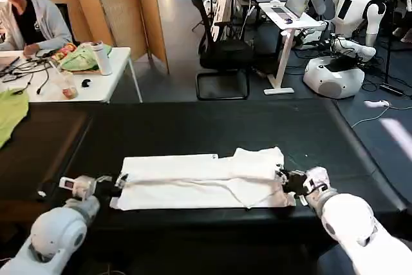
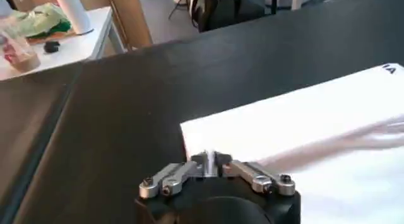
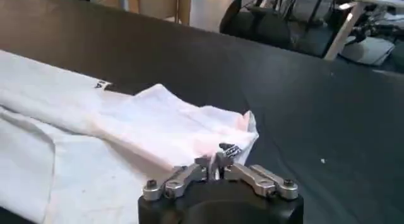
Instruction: Fold and organize the clothes.
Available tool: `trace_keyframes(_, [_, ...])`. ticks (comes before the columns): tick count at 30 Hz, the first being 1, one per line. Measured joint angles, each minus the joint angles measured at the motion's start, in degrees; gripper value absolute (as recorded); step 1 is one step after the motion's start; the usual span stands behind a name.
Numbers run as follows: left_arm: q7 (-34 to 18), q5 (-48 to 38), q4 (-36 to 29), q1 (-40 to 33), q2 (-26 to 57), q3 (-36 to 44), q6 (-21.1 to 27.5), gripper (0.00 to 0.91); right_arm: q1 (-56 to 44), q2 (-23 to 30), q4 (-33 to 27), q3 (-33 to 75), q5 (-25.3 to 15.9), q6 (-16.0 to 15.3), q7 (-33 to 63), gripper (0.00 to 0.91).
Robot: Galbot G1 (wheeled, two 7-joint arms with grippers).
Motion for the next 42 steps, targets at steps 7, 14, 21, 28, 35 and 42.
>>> trace_keyframes(7, [-0.91, -1.95, -1.30, -1.11, -1.25, -2.28, 0.00, 0.878, 2.68, 2.68, -0.63, 1.66, 2.63, 0.01, 1.41, 0.878])
trace_keyframes(14, [-3.24, -5.74, 5.54, -7.97, -4.88, -0.54, -1.77, 0.878, 10.53, 9.36, -9.06, -1.27, -1.04, 3.49, 2.76, 0.878])
trace_keyframes(21, [-3.22, -5.97, 12.53, -12.37, -7.55, 0.72, -3.21, 0.878, 14.51, 14.59, -17.58, -2.89, -4.19, 5.04, 2.55, 0.878])
trace_keyframes(28, [-2.81, -7.75, 16.85, -13.45, -8.33, 0.93, -3.13, 0.878, 15.28, 17.09, -21.77, -2.93, -5.06, 5.93, 2.47, 0.878])
trace_keyframes(35, [-1.72, -8.75, 19.64, -14.84, -9.95, 1.52, -3.06, 0.741, 15.79, 18.80, -23.79, -2.88, -6.16, 6.29, 2.43, 0.761])
trace_keyframes(42, [-1.48, -9.56, 21.30, -15.26, -10.72, 1.41, -3.37, 0.137, 14.97, 20.14, -24.54, -2.40, -7.12, 6.71, 2.22, 0.078])
